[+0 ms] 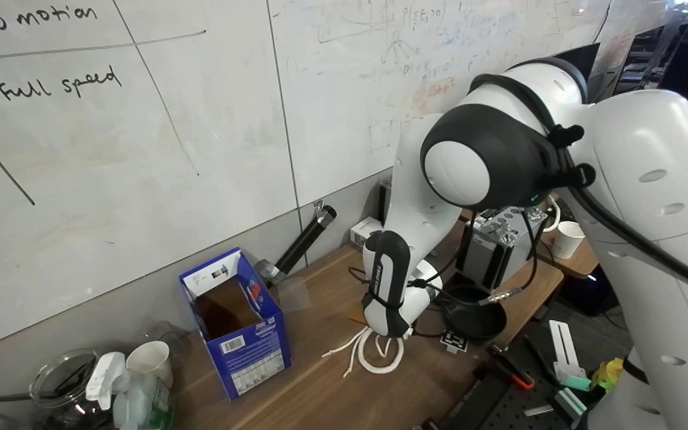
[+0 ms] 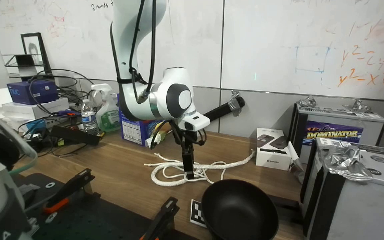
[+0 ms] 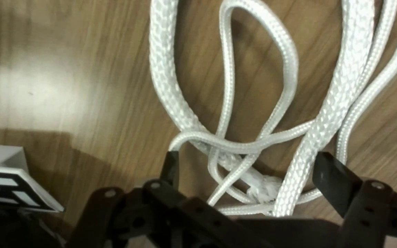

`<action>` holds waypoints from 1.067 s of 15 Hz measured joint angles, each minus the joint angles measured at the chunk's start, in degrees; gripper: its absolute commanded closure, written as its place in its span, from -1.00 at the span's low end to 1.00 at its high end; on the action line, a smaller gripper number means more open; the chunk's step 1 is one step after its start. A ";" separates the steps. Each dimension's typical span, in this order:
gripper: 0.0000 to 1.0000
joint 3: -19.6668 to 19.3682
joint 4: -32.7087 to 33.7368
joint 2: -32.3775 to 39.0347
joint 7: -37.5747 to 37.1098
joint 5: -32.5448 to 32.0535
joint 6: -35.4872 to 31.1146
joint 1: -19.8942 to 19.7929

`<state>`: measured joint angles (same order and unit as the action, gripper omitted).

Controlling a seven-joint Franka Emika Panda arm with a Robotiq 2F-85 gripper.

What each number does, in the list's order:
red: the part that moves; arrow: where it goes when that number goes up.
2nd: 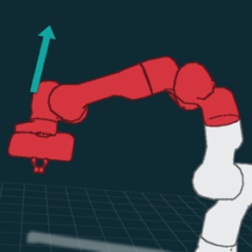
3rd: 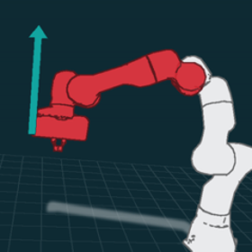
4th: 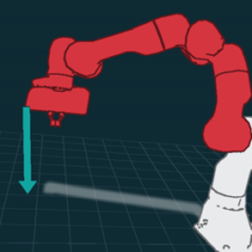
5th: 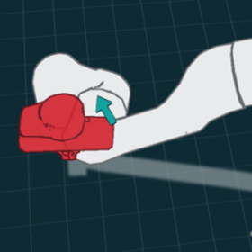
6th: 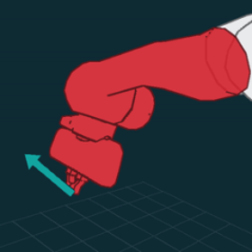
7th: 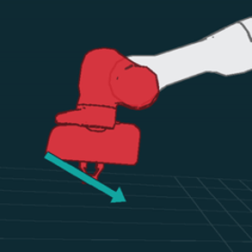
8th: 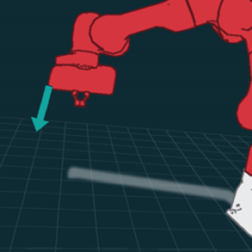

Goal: Pick up the ropes and put them into the blue box.

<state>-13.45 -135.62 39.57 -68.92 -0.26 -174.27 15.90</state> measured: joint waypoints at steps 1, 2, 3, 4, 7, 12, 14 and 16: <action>-1.00 0.00 0.00 0.17 1.07 0.08 -0.45 -0.07; -1.00 0.03 0.00 0.37 2.08 0.32 -0.84 -0.15; -1.00 0.11 0.00 0.64 3.18 0.89 -1.45 -0.25; -1.00 0.18 0.00 0.94 4.21 1.46 -2.14 -0.34; -1.00 0.35 0.01 1.86 7.37 3.38 -3.88 -0.59; -1.00 1.13 0.02 2.90 12.08 6.96 -5.65 -1.50; -1.00 1.46 0.02 2.90 13.64 8.32 -5.90 -1.75; -1.00 1.70 0.02 2.90 14.92 9.26 -6.03 -1.92</action>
<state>-11.74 -135.59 42.47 -54.00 9.00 -180.30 13.98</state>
